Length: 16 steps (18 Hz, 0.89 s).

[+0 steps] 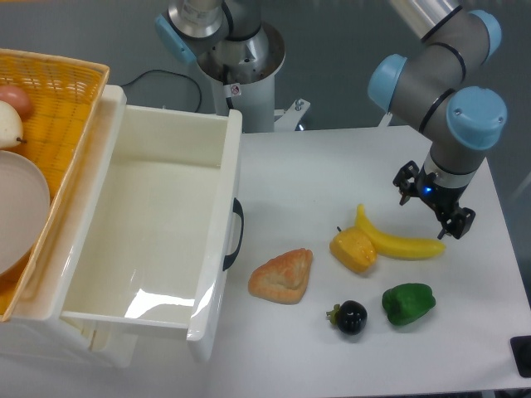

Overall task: Pick up the green chilies
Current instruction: 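Move the open gripper down toward the green bell pepper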

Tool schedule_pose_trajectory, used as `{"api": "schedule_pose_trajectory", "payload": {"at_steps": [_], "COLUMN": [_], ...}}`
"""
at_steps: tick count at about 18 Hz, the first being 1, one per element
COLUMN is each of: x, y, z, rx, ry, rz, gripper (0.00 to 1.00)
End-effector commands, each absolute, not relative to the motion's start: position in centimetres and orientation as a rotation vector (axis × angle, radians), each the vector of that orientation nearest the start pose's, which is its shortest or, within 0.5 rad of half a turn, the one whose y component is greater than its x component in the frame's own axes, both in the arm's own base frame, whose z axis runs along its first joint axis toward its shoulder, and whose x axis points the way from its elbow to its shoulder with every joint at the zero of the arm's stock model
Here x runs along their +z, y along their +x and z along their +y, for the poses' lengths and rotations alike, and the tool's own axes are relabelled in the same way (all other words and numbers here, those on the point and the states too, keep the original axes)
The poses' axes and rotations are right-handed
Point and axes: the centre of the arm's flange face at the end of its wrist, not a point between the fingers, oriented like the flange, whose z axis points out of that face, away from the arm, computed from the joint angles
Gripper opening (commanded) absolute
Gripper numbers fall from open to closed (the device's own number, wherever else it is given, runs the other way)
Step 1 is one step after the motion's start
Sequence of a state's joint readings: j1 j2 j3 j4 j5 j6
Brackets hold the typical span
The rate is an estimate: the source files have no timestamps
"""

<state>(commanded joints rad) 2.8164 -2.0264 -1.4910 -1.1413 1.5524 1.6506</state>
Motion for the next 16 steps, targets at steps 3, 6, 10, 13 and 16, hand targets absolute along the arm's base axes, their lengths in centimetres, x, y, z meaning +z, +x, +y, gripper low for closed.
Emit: {"api": "schedule_pose_trajectory", "payload": {"at_steps": [3, 6, 10, 13, 16], "x": [30.6, 29.1, 28.0, 27.3, 25.3], "y": [-57.9, -57.9, -58.6, -59.2, -59.6], "z": [33.8, 34.5, 33.3, 33.3, 33.5], "rx": [0.081, 0.063, 0.025, 0.013, -0.032], "ry": [-3.049, -2.949, -2.835, -2.835, -2.813], "rz": [0.615, 0.565, 0.416, 0.401, 0.388], "gripper": [1.00, 1.00, 1.00, 1.00, 1.00]}}
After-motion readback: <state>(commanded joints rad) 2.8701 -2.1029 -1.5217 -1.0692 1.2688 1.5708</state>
